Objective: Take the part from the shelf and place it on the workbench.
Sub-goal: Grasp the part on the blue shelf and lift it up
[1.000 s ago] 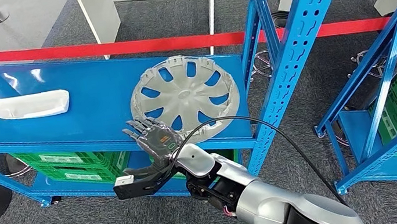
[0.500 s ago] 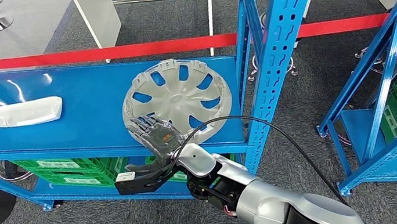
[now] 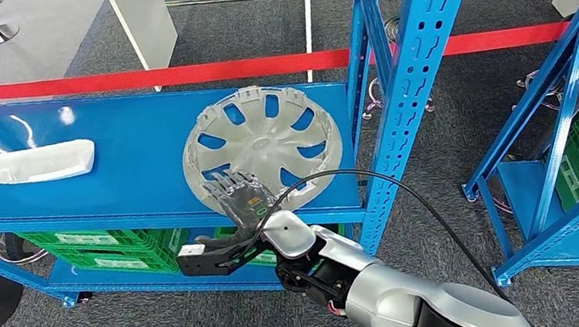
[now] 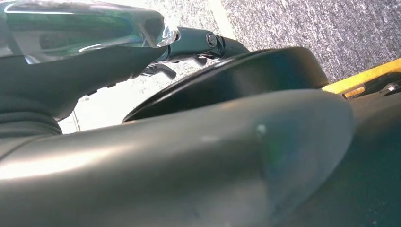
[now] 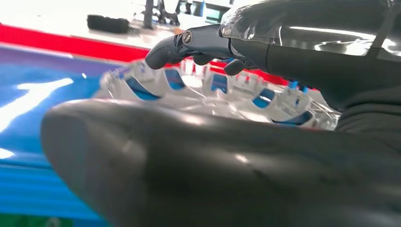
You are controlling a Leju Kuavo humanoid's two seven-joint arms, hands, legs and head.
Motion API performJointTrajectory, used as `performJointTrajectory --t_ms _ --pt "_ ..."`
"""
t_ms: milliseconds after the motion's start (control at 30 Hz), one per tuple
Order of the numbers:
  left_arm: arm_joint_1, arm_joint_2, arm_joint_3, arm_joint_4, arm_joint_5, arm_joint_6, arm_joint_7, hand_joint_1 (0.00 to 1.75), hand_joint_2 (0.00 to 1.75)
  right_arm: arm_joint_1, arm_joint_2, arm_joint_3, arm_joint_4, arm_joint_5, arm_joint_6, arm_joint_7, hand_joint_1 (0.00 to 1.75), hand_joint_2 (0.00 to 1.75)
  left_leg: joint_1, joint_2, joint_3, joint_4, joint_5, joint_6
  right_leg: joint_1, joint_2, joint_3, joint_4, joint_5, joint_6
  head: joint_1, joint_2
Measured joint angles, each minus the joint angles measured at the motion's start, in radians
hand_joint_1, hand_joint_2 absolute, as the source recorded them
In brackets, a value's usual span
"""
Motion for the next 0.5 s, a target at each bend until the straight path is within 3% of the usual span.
performJointTrajectory --t_ms 500 --pt "0.007 0.003 0.012 0.000 0.020 -0.004 0.031 0.00 0.00 0.040 -0.022 0.004 0.065 -0.006 0.074 0.093 0.00 0.00 -0.001 0.000 0.000 0.000 -0.001 0.000 -0.001 0.000 0.000 -0.001 0.000 0.000 0.000 0.000"
